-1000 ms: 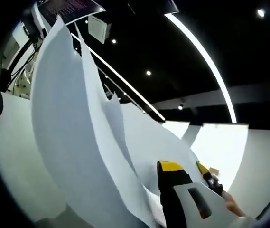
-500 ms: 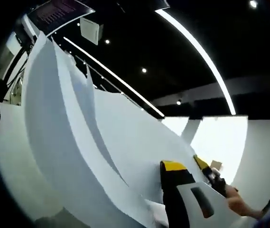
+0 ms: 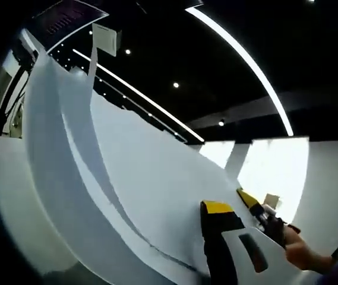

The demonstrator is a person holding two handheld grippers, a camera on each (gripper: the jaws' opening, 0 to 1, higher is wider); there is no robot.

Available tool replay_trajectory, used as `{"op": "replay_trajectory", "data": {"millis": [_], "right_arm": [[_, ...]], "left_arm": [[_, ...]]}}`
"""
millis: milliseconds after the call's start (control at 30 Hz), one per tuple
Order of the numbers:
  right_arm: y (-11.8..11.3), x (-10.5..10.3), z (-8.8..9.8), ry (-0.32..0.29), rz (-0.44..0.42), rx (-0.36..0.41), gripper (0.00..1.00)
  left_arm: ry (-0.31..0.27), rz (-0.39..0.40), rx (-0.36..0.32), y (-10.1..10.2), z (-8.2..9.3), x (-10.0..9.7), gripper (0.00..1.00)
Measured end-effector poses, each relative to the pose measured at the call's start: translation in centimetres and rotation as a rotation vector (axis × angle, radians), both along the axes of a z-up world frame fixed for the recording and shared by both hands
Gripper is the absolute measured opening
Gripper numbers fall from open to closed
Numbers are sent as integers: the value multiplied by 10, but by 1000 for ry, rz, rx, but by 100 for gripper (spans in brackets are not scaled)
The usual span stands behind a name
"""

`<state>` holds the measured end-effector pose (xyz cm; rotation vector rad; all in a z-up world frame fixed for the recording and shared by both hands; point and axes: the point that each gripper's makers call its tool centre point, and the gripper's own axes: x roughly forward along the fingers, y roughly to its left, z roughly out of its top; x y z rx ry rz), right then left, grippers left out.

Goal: Organize the stack of printing papers by aligning and flattening the scattered papers on the table

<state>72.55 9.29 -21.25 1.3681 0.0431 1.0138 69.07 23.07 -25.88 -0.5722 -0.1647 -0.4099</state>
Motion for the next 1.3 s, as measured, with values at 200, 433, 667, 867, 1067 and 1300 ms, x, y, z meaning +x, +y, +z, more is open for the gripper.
{"op": "replay_trajectory", "data": {"millis": [200, 433, 667, 867, 1067, 1300], "right_arm": [[1, 0, -2, -2, 3, -9, 0], [4, 0, -7, 15, 10, -24, 0], [9, -2, -12, 28, 11, -42, 0], [8, 0, -15, 33, 4, -52, 0], [10, 0, -19, 45, 15, -51, 0], [10, 0, -22, 54, 22, -63, 0]], "left_arm": [[-1, -1, 0, 0, 0, 0, 28], [-1, -2, 0, 0, 0, 1, 28], [3, 0, -1, 1, -1, 2, 26], [-12, 20, 35, 2, -1, 1, 18], [-32, 36, 68, 2, 1, 0, 11], [-64, 29, 80, 0, 5, -4, 7]]}}
